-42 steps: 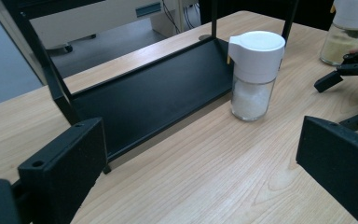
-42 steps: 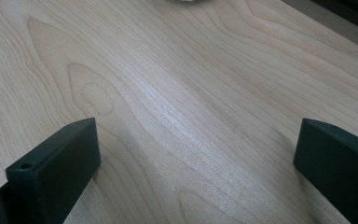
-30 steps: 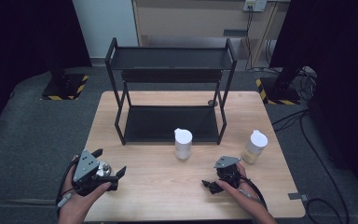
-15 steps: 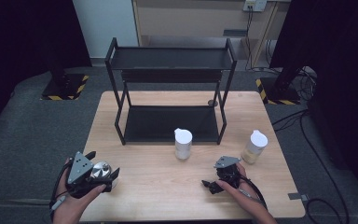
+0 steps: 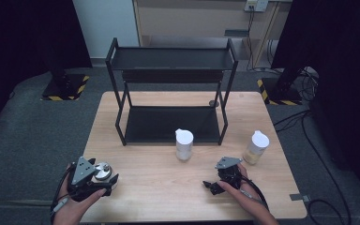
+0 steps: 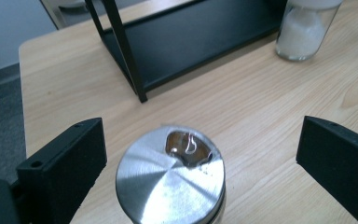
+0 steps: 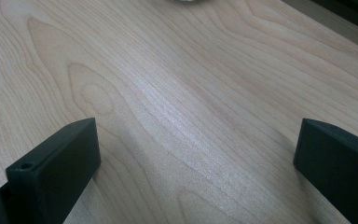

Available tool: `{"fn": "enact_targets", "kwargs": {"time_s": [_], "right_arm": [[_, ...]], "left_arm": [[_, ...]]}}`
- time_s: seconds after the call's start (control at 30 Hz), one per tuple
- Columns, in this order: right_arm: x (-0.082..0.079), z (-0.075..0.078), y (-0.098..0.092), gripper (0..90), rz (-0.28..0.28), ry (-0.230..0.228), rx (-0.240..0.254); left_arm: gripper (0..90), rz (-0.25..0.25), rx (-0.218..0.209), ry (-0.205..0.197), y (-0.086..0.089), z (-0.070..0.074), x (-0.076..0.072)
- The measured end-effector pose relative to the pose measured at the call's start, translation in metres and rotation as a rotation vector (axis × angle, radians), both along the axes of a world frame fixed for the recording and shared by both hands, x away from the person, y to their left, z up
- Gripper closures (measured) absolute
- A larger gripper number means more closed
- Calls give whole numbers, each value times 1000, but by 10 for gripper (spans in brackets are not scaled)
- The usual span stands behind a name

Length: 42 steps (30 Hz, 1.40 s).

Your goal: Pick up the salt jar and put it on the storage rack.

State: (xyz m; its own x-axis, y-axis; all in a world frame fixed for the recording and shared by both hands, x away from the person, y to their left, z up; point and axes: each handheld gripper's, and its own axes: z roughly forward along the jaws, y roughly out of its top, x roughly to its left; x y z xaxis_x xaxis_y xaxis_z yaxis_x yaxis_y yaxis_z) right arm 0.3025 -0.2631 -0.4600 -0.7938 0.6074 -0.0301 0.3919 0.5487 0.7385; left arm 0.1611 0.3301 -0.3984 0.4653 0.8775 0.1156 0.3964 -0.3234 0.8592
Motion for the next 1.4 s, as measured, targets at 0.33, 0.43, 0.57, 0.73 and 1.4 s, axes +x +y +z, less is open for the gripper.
{"fn": "enact_targets", "kwargs": {"time_s": [0.33,0.43,0.57,0.73,1.4], "right_arm": [[0,0,0,11,0,0,0],[0,0,0,11,0,0,0],[0,0,0,11,0,0,0],[0,0,0,11,0,0,0],[0,0,0,11,0,0,0]], "left_arm": [[8,16,18,59,1,-8,7],[9,19,22,81,2,-13,10],[10,18,28,101,2,-16,13],[13,11,42,129,2,-21,18],[84,13,29,174,11,-31,25]]}}
